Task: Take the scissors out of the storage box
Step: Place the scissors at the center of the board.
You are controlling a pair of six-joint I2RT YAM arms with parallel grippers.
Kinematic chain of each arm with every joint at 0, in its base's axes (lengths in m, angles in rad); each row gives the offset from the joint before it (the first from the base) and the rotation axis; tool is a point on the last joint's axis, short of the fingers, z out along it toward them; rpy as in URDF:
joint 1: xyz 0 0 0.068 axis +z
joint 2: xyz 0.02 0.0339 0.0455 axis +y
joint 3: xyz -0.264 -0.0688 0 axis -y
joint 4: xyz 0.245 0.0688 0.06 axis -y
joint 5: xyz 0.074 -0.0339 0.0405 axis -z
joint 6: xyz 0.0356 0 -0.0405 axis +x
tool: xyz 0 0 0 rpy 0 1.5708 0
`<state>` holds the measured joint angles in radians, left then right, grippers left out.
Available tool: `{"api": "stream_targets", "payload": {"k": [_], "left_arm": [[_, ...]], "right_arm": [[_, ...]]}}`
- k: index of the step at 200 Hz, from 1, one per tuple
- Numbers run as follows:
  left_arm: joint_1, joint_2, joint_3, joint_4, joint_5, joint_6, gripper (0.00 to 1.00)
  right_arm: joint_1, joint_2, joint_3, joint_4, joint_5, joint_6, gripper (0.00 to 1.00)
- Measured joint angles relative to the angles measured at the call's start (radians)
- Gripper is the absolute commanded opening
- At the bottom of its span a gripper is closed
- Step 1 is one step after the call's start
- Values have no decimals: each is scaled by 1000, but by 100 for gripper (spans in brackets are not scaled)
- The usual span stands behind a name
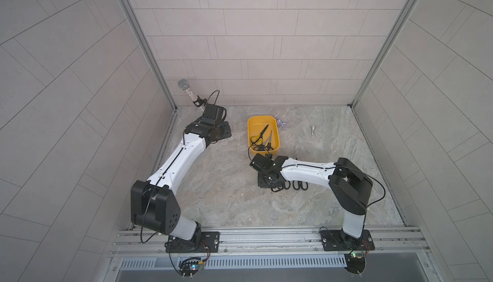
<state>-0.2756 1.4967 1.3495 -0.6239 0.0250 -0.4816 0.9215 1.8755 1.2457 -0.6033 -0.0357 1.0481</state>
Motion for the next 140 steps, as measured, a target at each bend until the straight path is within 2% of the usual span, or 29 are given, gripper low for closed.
{"api": "stream_targets", "payload": {"k": [44, 70, 81, 99, 140], "left_arm": [[0, 0, 0, 0, 0, 0, 42], [0, 0, 0, 0, 0, 0, 42], [0, 0, 0, -1, 0, 0, 42], [0, 1, 0, -2, 0, 0, 42], [0, 11, 2, -3, 0, 1, 42]], "right_arm": [[-4, 28, 2, 15, -11, 0, 0], [-9, 28, 2, 17, -21, 1, 24], [-13, 28, 2, 17, -25, 5, 31], [-13, 28, 2, 21, -26, 0, 34], [-13, 24, 3, 15, -5, -18, 35]]}}
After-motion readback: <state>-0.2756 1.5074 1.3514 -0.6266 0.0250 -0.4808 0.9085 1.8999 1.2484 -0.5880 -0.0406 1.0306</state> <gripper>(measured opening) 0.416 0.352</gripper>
